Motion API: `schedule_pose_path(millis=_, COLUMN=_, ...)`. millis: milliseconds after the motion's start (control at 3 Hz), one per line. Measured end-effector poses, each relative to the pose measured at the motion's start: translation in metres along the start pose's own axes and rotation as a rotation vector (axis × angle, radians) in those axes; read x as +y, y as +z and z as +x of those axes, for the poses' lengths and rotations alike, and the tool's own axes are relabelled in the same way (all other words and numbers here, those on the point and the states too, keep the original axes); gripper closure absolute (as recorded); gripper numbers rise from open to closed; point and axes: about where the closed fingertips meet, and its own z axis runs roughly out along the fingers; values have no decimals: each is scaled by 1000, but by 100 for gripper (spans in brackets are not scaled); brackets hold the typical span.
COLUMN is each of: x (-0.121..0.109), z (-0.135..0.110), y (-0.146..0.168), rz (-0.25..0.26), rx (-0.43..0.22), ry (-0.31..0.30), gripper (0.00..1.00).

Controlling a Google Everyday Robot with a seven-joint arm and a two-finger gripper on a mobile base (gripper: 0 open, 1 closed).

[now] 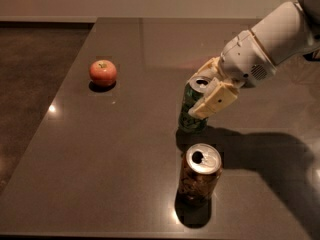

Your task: Move green can near orange can

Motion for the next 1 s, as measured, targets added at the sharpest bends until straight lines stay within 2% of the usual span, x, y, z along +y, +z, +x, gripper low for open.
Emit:
schedule_pose_path(millis=667, x=43, z=2, y=9, rz=-110, rx=15, ry=-99, gripper=100)
schedule_pose_path(millis=1000, x=55, z=9, y=8, rz=-148, rx=27, ry=-164, gripper=100)
